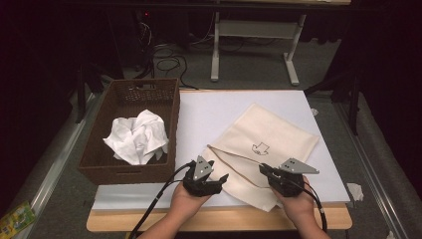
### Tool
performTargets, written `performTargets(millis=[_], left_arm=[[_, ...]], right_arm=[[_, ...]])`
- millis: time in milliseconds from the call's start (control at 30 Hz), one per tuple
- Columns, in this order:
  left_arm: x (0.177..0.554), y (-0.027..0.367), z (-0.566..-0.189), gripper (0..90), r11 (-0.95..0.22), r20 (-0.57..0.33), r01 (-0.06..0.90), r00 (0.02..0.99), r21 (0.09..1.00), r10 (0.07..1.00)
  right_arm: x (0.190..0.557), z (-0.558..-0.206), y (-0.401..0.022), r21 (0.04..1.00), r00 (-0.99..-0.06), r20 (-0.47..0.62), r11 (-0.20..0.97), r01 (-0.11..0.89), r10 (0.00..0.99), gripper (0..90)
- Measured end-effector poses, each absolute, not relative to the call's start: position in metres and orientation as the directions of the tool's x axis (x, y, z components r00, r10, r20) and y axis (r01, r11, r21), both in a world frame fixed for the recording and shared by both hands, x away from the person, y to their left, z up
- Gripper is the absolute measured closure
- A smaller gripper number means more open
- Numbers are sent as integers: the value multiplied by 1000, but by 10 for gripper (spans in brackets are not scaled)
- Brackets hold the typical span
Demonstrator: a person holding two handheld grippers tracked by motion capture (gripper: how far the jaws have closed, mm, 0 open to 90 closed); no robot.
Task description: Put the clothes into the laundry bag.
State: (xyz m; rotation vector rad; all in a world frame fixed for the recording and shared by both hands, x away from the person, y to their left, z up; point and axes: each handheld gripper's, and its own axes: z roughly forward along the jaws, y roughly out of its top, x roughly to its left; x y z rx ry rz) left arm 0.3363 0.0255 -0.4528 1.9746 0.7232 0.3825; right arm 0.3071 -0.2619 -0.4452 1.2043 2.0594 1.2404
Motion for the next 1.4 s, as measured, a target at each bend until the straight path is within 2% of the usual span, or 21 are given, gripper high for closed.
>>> performTargets(millis=[167,400,667,1100,1400], left_arm=[[338,26,-450,190,-366,-30,332,774,870,632],[336,29,-444,102,-382,3,309,773,871,634],[339,33,-434,62,-366,-17,315,777,876,629],[346,41,-423,67,-338,-33,334,753,880,657],[348,60,-411,81,-287,-77,357,734,889,675]], right_arm=[[307,-444,-263,867,-521,59,214,449,852,851],[311,-444,-262,870,-525,60,213,445,849,851],[312,-447,-264,871,-523,73,201,449,849,852],[310,-444,-268,878,-527,73,196,436,847,852],[312,-445,-268,876,-544,70,209,435,836,851]])
